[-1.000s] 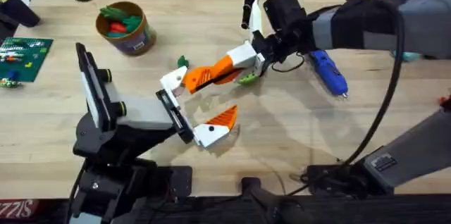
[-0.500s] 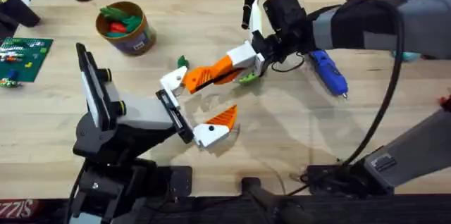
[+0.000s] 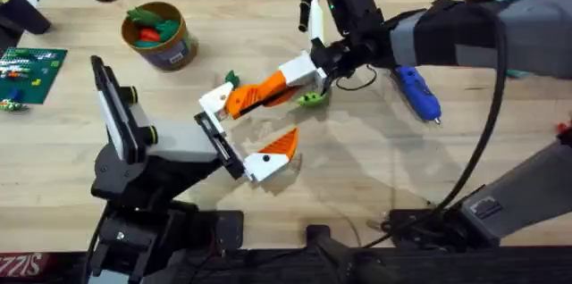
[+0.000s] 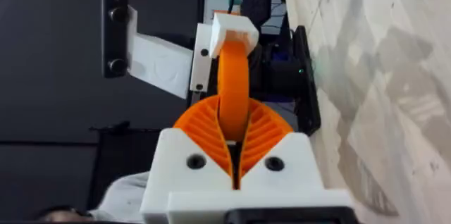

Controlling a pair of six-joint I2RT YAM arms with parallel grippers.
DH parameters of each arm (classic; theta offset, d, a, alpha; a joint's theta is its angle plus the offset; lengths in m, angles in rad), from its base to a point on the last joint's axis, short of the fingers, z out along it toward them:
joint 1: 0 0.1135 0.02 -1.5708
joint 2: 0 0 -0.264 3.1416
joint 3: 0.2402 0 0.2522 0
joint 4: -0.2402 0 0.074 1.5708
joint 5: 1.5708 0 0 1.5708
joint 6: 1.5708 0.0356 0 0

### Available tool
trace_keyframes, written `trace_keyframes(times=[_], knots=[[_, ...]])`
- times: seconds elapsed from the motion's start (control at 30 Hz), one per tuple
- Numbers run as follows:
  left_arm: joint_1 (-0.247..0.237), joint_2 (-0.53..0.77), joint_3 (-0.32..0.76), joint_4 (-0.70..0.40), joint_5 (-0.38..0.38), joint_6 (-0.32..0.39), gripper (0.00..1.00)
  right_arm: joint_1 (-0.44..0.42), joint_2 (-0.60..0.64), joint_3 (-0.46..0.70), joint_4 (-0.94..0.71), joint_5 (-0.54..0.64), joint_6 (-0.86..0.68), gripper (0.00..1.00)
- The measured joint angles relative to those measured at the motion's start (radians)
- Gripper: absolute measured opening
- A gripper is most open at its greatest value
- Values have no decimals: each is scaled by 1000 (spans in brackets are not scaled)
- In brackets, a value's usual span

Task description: Pick up the gripper from the table and insert it into the empty holder that is missing its gripper. Then pick up a screw, insert it into the mounting hole, and use the screwdriver to tighten it. Finally, clean up the table by picking up the vegetable and placing it into the bucket.

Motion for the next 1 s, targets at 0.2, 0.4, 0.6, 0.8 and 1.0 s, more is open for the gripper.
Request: trace_keyframes(times=[0.2,0.4,0.6,0.8,1.0], knots=[[1,0,0,-1,8,-1,986,32,0,0,92,47,117,15],[0,0,0,-2,23,-1,986,36,0,0,126,66,155,15],[0,0,0,-4,27,-1,986,39,0,0,161,82,177,16],[3,0,0,-6,23,-6,987,58,0,0,184,104,193,16],[8,0,0,-6,17,-10,987,64,0,0,198,119,200,16]])
